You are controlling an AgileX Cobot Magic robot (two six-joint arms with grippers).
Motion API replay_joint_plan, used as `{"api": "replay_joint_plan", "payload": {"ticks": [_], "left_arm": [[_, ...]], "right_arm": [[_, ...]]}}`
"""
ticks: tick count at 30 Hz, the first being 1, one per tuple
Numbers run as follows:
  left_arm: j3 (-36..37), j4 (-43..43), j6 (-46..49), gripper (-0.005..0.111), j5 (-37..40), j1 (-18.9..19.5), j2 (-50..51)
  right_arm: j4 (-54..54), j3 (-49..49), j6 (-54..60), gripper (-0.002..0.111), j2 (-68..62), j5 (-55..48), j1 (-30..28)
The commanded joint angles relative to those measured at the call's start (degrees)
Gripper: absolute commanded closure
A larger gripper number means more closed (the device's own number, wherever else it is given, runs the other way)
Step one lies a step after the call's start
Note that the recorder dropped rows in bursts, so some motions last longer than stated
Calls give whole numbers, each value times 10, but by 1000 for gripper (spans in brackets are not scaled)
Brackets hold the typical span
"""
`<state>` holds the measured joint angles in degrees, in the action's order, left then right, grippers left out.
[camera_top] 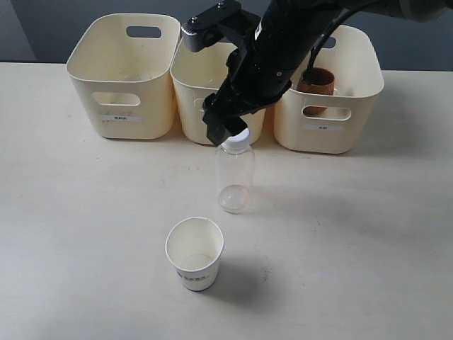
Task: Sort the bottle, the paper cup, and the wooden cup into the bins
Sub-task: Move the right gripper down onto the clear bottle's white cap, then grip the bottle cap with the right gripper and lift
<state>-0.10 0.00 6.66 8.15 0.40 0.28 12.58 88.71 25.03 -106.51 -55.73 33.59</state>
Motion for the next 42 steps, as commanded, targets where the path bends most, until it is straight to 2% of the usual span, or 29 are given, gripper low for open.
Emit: {"api": "replay_joint_plan", "payload": {"ticks": [1,40,42], "left_arm": [[1,0,-1,107,-4,0,-3],[1,0,-1,107,-4,0,-3],[1,0,-1,107,-4,0,-3]], "right_arm": [[1,0,1,31,-1,5,1],[1,0,-15,31,-27,-24,1],[1,0,-15,37,-27,-16,1]]}}
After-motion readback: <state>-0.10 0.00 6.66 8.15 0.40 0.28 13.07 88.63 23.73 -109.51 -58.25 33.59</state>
